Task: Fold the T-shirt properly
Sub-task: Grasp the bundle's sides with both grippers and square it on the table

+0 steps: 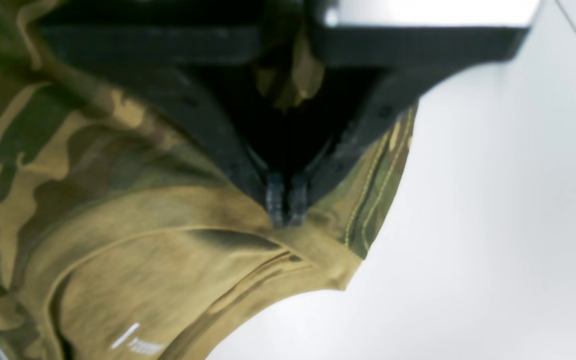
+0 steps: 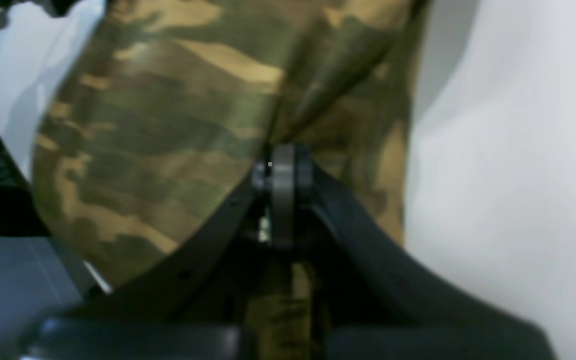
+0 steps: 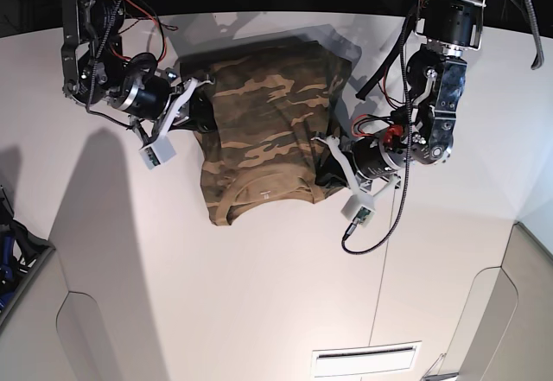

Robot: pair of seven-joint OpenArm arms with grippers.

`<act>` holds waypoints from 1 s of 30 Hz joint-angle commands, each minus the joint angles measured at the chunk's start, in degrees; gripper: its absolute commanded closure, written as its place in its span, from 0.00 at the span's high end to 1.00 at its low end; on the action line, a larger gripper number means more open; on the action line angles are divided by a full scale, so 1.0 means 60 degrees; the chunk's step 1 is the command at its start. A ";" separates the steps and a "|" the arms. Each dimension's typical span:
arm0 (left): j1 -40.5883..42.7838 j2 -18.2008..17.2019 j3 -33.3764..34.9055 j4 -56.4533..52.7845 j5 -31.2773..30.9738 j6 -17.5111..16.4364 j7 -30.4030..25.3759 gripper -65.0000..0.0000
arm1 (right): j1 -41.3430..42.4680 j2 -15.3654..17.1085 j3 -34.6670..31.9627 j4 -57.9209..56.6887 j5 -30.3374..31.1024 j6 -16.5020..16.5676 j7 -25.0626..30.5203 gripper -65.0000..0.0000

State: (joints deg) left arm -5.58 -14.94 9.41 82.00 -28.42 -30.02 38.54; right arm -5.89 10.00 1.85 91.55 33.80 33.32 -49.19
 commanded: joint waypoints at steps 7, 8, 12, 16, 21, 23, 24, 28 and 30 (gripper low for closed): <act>-0.0036 -0.0339 -0.0357 0.1614 -0.0882 -0.0033 0.0648 0.00 | 0.0102 0.0058 0.0903 0.0543 0.0120 0.0087 -0.0350 0.00; 0.0066 -0.0470 -0.0448 0.1916 -0.0998 -0.0033 0.0707 0.00 | 0.0098 0.0058 0.1115 0.0627 0.0120 0.0087 -0.0448 0.00; 0.0834 -0.1049 -0.0856 0.2874 -0.1217 -0.0029 0.0812 0.00 | 0.0051 0.0135 0.1912 0.0820 0.0430 0.0087 -0.0892 0.00; 0.1745 -0.1348 -0.1315 0.3162 -0.1406 -0.0029 0.0863 0.00 | -0.0047 0.0408 0.2364 0.0823 0.0958 0.0091 -0.1129 0.00; 0.2630 -0.1319 -0.1661 0.3151 -0.1395 -0.0033 0.0780 0.00 | -0.0517 0.0561 0.2375 0.0820 0.1322 0.0091 -0.1118 0.00; 0.2761 -0.1242 -0.1632 0.3042 -0.1366 -0.0036 0.0739 0.00 | -0.0761 0.0503 0.2353 0.0798 0.1457 0.0098 -0.1020 0.00; 0.2747 -0.1209 -0.1592 0.2907 -0.1330 -0.0033 0.0736 0.00 | -0.0867 0.0466 0.2310 0.0787 0.1479 0.0098 -0.0940 0.00; 0.2452 -0.0885 -0.1555 0.2335 -0.1290 -0.0036 0.0543 0.00 | -0.1013 0.0255 0.2018 0.0783 0.1446 0.0098 -0.0656 0.00; 0.2248 -0.0656 -0.1555 0.2178 -0.1249 -0.0036 0.0543 0.00 | -0.1013 0.0182 0.1821 0.0783 0.1450 0.0098 -0.0601 0.00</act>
State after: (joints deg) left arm 8.67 -18.50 0.34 94.19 -35.11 -30.00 43.05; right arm -12.38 10.87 12.62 95.35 41.30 33.45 -53.93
